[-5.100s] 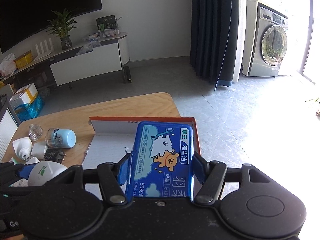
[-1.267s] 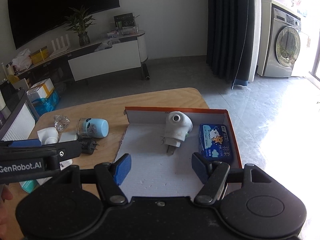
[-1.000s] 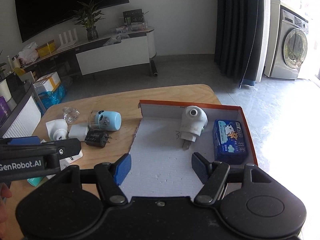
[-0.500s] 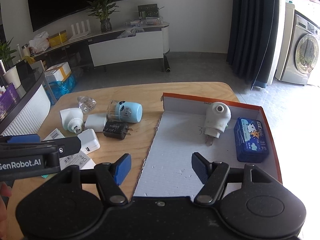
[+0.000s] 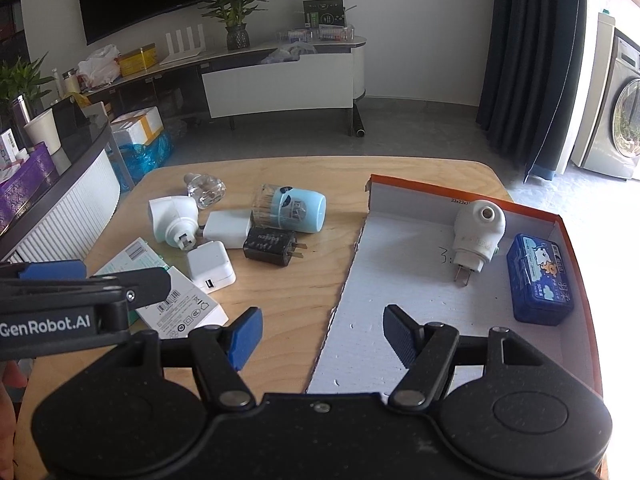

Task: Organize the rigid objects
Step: 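Withdraw both tools from the box toward the teal and white boxes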

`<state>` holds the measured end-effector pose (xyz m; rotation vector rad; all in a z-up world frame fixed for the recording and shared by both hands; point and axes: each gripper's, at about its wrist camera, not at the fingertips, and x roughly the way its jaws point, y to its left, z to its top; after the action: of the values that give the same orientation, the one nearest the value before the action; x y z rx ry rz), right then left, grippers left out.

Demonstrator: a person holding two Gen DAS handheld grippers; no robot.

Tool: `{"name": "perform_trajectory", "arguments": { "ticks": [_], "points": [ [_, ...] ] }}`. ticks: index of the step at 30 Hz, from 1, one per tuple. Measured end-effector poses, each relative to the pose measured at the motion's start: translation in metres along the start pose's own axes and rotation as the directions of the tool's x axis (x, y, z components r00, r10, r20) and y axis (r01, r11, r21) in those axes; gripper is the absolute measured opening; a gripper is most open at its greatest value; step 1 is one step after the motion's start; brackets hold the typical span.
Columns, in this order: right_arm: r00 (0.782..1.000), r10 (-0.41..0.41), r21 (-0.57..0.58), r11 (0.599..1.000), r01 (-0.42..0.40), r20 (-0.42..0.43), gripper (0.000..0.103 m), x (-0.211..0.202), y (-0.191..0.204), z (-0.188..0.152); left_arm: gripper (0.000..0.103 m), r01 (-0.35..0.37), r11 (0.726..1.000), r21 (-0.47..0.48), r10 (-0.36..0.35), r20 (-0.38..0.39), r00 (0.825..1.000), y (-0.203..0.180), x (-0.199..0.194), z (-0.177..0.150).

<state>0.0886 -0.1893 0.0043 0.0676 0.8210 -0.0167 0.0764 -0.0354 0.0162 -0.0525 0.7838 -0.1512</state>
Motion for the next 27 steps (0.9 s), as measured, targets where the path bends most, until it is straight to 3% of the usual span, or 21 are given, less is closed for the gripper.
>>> {"name": "perform_trajectory", "arguments": {
  "ticks": [12,20,27],
  "points": [
    [0.999,0.029,-0.035,0.999,-0.03,-0.03,0.081,0.014,0.022,-0.004,0.091,-0.01,0.999,-0.034,0.009,-0.011,1.0,0.028,0.0,-0.01],
    [0.998,0.052,-0.047,0.997,-0.054,-0.045,0.08,0.02,0.028,-0.011,0.092,-0.056,0.998,-0.039,0.054,-0.037,0.998,0.06,0.011,-0.022],
    [0.996,0.064,-0.029,0.997,-0.066,-0.056,0.08,0.025,0.025,-0.015,0.095,-0.074,0.996,0.053,0.077,-0.054,0.996,0.083,0.036,-0.026]
  ]
}}
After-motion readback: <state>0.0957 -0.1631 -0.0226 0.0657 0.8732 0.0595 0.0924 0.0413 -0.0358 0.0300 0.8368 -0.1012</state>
